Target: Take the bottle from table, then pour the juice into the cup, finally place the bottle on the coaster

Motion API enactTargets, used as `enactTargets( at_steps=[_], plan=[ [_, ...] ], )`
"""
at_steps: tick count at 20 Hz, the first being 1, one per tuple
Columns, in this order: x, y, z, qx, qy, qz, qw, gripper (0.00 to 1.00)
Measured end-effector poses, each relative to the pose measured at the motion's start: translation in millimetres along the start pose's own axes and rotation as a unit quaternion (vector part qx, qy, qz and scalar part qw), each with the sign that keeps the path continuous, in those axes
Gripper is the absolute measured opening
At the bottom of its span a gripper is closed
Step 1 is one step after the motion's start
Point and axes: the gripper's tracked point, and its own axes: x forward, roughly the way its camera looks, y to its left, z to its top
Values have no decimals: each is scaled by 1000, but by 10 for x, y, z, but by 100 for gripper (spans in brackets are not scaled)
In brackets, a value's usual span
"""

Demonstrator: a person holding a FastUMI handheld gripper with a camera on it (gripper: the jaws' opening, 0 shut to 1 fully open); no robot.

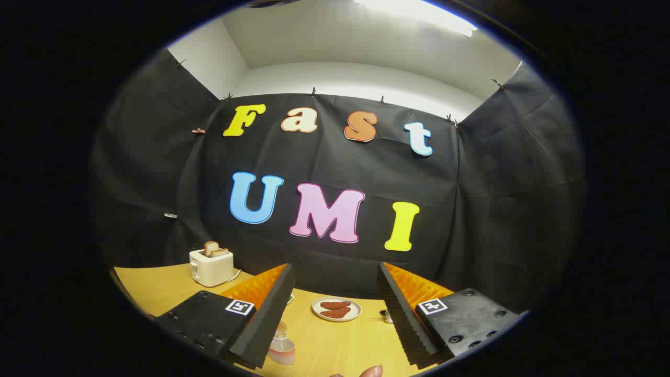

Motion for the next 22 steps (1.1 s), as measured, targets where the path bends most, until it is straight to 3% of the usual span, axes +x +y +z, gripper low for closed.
enactTargets(
  at_steps=[15, 22],
  plan=[
    [-38, 219, -119, 3, 10, 33, 999, 97],
    [-89, 424, -439, 28, 15, 54, 998, 97]
  ],
)
